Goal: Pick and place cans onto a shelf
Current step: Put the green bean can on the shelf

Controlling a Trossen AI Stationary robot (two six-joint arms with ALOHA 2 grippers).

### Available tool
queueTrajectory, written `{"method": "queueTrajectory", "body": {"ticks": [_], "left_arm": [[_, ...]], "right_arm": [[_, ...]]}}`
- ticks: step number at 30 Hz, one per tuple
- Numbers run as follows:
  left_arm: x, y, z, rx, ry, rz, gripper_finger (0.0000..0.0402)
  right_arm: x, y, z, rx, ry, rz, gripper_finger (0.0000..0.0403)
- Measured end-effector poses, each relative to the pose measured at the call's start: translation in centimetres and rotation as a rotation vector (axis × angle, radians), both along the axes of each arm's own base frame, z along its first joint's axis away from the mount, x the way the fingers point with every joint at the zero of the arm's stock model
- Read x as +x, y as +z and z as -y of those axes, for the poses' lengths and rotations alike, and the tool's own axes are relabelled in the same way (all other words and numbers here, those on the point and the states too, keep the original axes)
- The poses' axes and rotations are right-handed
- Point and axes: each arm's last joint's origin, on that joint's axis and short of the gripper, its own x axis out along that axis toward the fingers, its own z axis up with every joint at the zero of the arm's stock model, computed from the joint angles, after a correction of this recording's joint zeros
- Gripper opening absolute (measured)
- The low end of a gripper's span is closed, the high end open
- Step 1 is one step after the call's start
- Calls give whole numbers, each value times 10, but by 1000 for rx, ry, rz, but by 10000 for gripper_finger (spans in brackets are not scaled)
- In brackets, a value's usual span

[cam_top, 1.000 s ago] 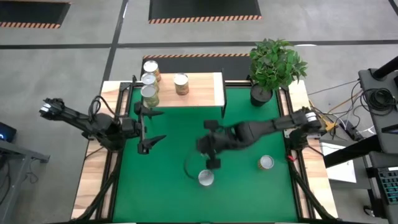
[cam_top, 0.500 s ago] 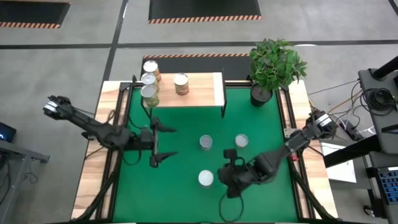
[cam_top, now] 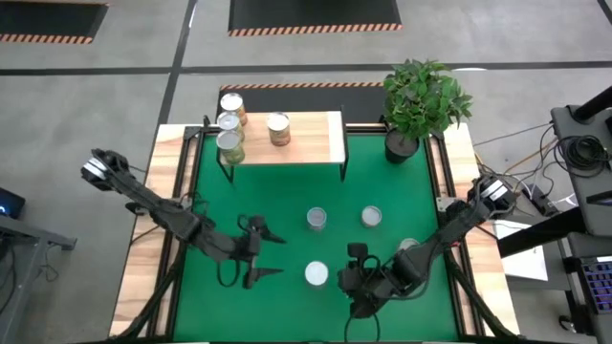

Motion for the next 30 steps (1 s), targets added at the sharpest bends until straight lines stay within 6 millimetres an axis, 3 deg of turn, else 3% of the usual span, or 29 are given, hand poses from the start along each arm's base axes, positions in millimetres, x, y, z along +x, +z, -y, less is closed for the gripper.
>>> {"method": "queueTrajectory", "body": {"ticks": [10, 15, 24, 30], "left_arm": [[25, -33, 46, 31, -23, -113, 237], [33, -55, 53, 86, 32, -162, 197], [43, -87, 55, 123, 135, -212, 142], [56, -96, 57, 138, 173, -208, 118]], "right_arm": [[0, -33, -21, -64, -28, -23, 283], [5, -51, -21, -161, -88, 4, 340], [11, -76, -19, -113, -163, 129, 343], [12, -91, -10, -25, -202, 227, 336]]}}
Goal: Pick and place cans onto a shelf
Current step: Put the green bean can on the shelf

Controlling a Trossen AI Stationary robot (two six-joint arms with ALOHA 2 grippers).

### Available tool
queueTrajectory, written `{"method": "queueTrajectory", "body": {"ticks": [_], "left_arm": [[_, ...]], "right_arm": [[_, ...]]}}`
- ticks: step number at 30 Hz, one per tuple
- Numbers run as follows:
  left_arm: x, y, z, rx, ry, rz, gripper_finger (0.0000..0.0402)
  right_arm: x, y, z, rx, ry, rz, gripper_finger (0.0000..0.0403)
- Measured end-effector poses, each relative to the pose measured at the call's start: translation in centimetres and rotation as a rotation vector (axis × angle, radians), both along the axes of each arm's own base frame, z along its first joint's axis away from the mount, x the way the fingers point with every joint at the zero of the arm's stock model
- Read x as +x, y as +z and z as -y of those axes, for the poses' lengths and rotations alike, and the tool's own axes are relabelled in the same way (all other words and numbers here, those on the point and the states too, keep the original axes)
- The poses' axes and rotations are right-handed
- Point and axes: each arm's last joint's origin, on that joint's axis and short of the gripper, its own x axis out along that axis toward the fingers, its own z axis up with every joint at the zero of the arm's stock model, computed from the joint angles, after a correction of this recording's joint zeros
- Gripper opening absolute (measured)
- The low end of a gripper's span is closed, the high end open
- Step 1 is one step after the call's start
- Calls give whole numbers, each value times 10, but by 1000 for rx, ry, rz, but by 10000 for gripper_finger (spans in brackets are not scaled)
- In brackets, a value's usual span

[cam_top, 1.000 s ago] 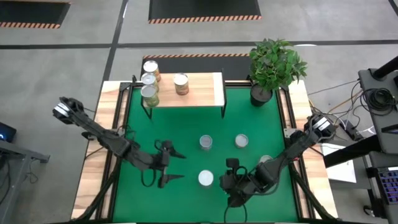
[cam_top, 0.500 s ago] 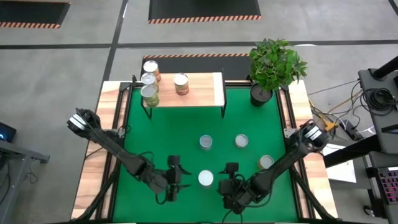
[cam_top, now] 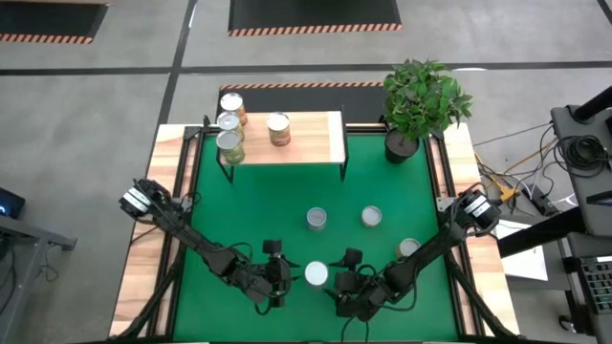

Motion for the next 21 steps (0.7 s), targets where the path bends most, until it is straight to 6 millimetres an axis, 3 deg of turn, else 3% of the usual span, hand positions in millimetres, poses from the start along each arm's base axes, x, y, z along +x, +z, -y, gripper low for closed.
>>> {"method": "queueTrajectory", "body": {"ticks": [5, 12, 21], "left_arm": [[13, -4, 3, 12, 9, -5, 102], [28, 0, 14, 28, -26, 10, 87], [28, 1, 14, 38, -31, 3, 82]], "right_arm": [[-2, -12, 8, 66, -5, 94, 338], [-2, -13, 12, 83, 33, 197, 334], [-1, -11, 12, 61, 53, 201, 284]]}}
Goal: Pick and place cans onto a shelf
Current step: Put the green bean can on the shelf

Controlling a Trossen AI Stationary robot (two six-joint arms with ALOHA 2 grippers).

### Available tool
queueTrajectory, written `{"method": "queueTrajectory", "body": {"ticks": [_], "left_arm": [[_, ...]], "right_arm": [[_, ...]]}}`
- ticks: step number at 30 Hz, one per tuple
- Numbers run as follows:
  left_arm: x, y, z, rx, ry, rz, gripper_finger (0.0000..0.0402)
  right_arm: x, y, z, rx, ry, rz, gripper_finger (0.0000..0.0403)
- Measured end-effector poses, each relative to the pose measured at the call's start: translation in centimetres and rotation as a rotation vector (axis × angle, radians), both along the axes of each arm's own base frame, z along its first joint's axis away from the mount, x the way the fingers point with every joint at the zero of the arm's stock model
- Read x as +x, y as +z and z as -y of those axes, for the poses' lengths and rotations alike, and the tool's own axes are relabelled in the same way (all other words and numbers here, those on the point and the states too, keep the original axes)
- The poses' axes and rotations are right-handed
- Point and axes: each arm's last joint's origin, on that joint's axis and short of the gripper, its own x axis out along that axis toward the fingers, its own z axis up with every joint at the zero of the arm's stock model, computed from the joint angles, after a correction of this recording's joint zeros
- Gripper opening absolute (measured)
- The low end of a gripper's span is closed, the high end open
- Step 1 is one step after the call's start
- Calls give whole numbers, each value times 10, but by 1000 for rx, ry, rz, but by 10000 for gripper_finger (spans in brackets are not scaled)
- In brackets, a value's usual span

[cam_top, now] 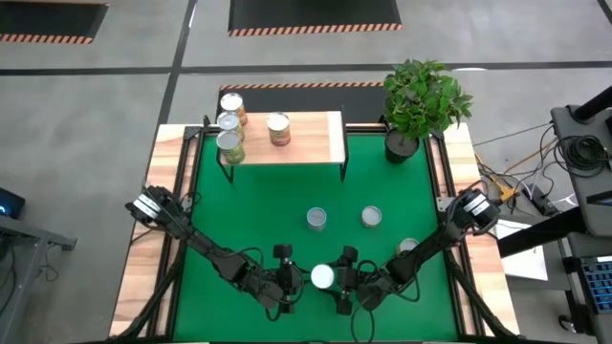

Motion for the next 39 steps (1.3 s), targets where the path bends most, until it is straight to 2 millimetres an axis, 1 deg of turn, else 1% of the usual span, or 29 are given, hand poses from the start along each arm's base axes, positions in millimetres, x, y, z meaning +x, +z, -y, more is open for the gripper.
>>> {"method": "queueTrajectory", "body": {"ticks": [3, 6, 10, 15, 20, 24, 28, 32, 35, 39], "left_arm": [[-3, 3, 1, 8, -9, 0, 82], [-9, 14, 2, 37, -41, -3, 82], [-22, 43, 1, 79, -88, 16, 82], [-44, 77, -10, 147, -87, 44, 82], [-63, 115, -20, 224, -141, 134, 82], [-76, 143, -32, 280, -174, 205, 82], [-90, 166, -43, 321, -193, 266, 82], [-103, 185, -56, 376, -107, 317, 81], [-114, 191, -66, 404, -40, 338, 81], [-127, 189, -79, 452, 85, 352, 81]], "right_arm": [[0, 4, 0, 6, 15, 2, 282], [-1, 11, 0, 12, 43, 11, 287], [-5, 28, 2, 12, 63, 16, 288], [-13, 53, 8, -17, 77, 20, 289], [-17, 80, 20, -36, 79, 72, 289], [-16, 98, 36, -75, 69, 105, 290], [-10, 114, 58, -93, 72, 138, 290], [1, 130, 87, -112, 84, 147, 290], [15, 146, 107, -155, 108, 134, 290], [32, 172, 134, -241, 113, 107, 290]]}}
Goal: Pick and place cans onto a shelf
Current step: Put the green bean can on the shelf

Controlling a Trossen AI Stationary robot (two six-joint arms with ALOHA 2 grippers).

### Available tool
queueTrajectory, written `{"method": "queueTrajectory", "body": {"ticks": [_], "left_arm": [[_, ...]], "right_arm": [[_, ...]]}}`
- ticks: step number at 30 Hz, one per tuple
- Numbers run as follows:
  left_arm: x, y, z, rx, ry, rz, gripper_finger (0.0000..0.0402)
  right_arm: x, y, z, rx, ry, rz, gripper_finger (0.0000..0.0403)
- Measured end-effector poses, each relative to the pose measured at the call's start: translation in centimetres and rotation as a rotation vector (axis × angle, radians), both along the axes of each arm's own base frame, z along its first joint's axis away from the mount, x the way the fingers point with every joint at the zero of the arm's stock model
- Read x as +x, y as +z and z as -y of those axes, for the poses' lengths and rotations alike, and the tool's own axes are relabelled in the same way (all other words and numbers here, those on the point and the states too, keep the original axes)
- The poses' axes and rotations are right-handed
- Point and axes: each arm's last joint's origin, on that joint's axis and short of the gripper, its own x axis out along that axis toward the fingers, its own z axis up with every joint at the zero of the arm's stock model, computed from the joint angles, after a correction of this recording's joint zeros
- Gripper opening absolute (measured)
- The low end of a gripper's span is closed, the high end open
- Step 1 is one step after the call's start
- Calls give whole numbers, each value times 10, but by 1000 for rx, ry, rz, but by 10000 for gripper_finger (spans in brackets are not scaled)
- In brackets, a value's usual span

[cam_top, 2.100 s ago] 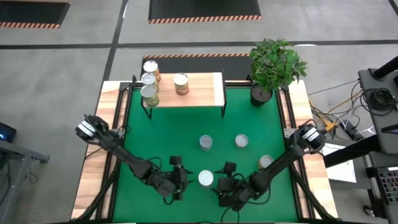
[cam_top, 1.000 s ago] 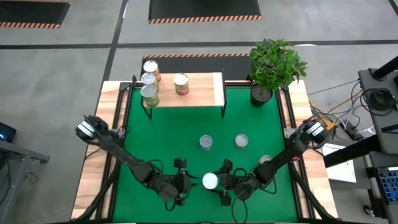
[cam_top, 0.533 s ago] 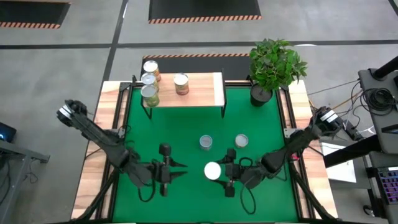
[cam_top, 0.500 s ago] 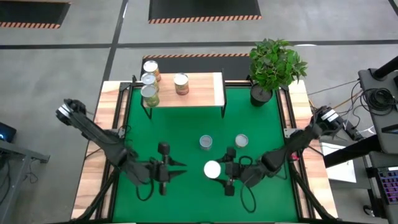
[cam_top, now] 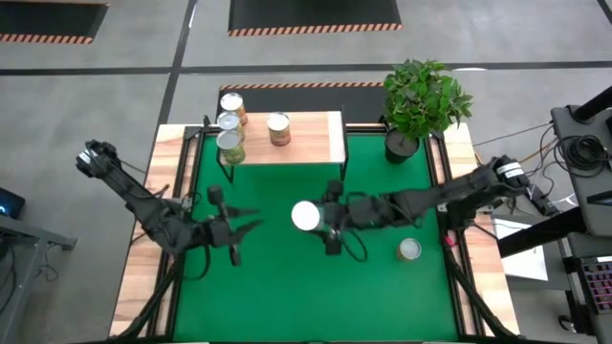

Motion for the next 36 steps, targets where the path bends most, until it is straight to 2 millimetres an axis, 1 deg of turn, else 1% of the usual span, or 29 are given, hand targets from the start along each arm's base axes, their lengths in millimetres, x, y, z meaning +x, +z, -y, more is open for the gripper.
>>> {"method": "queueTrajectory", "body": {"ticks": [2, 4, 5, 7, 10, 15, 20, 24, 28, 31, 36], "left_arm": [[-8, 0, -8, 4, 94, 22, 81], [-18, 1, -17, -14, 172, 54, 81], [-22, 0, -21, -21, 191, 64, 81], [-29, 0, -27, -46, 194, 89, 81], [-39, -1, -35, -82, 192, 122, 81], [-51, 2, -44, -166, 195, 181, 81], [-55, 1, -47, -185, 194, 194, 81], [-54, 0, -47, -180, 194, 190, 81], [-54, 0, -46, -178, 192, 188, 81], [-54, 1, -46, -179, 192, 190, 81], [-54, 0, -46, -179, 192, 189, 81]], "right_arm": [[7, 14, 16, -26, -6, 5, 290], [14, 21, 35, -38, -15, -2, 290], [17, 27, 43, -36, -10, 12, 290], [22, 32, 61, -26, -8, 13, 290], [31, 36, 87, -13, -18, 23, 290], [43, 27, 127, 6, -46, -1, 290], [56, 15, 160, 18, -90, -24, 290], [62, 5, 181, 36, -91, -43, 290], [64, -1, 197, 50, -108, -52, 290], [64, -4, 205, 62, -121, -57, 290], [63, -9, 212, 61, -134, -69, 290]]}}
